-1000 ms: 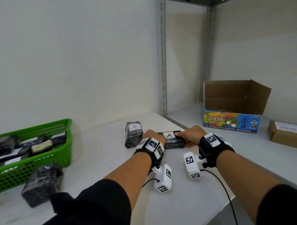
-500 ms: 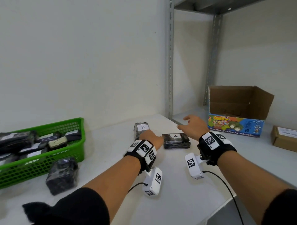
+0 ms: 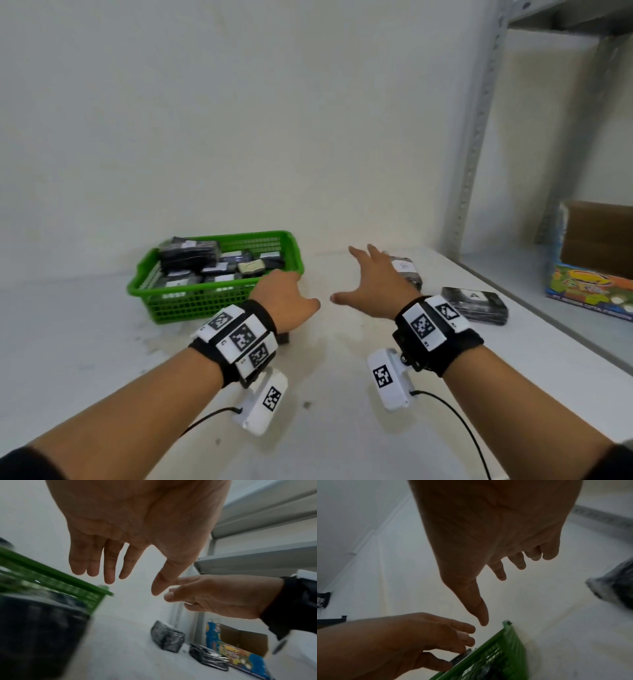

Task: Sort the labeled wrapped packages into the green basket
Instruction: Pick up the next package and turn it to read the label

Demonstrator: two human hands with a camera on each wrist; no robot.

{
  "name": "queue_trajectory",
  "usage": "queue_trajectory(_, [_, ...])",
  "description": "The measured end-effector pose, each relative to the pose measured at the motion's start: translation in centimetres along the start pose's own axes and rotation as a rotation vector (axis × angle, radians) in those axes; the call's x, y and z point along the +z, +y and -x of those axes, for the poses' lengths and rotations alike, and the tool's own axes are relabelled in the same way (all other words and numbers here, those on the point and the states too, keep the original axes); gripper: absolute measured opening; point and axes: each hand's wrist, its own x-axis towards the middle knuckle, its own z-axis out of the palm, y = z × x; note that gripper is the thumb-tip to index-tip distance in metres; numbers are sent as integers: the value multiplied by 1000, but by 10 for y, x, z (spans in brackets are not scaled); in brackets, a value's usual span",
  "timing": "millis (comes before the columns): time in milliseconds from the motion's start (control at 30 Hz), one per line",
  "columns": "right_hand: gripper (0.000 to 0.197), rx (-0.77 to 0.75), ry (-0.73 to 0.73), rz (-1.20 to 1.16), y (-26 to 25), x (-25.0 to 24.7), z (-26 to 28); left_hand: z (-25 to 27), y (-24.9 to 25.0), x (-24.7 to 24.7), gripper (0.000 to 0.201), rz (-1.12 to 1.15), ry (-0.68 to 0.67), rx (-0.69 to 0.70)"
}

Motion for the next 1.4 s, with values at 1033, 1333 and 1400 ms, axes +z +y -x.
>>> queue_trajectory(1033, [96,-79,-255,-169,-67,92,-45,-2,-79,6,34,290,-190,-135])
queue_trajectory(1333, [58,-225,-189,-443,-77,93,-50,2,-127,6,44,766,-111,-237])
queue_trajectory(1400, [52,-260,-101,-398,-83,94,-48,6,-136,0,32,901,-130,-219])
